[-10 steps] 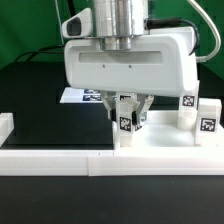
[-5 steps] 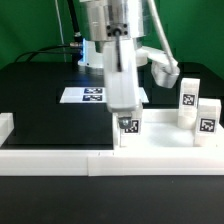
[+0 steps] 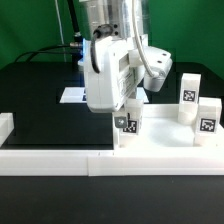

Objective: Assemble square table

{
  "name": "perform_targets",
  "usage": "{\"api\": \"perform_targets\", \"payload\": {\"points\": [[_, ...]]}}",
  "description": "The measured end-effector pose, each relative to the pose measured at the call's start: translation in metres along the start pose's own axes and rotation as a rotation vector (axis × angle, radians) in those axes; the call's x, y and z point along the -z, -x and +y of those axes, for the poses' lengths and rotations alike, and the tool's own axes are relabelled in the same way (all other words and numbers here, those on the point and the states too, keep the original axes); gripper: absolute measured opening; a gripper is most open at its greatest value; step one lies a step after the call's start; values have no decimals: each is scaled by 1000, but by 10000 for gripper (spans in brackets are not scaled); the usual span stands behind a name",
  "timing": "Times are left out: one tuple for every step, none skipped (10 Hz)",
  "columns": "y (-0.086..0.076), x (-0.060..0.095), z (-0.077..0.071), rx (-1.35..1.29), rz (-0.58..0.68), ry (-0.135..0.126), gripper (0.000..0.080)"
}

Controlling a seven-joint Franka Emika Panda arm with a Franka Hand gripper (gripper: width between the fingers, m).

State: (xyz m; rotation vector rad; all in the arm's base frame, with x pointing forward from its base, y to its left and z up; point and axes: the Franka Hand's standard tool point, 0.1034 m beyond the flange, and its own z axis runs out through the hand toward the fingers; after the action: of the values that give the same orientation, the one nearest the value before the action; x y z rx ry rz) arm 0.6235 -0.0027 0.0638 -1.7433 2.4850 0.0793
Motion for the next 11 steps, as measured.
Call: {"api": "perform_targets", "payload": {"points": [[0,0,0,-26,4,-1,294],[0,0,0,-22,4,-1,294],[0,-1,1,-18,5,1,350],[0,-1,1,-18,5,1,486],[1,-1,1,-17,5,-1,486],[8,9,2,-10,-5,-14,617],[15,23,5,-5,-21,-24,640],[23,43,6,-1,-44,-42,647],[30,58,6,6,-62,-46,647],[33,66,7,17,-73,-39,647],[32,62,7,16,-69,-38,649]]}}
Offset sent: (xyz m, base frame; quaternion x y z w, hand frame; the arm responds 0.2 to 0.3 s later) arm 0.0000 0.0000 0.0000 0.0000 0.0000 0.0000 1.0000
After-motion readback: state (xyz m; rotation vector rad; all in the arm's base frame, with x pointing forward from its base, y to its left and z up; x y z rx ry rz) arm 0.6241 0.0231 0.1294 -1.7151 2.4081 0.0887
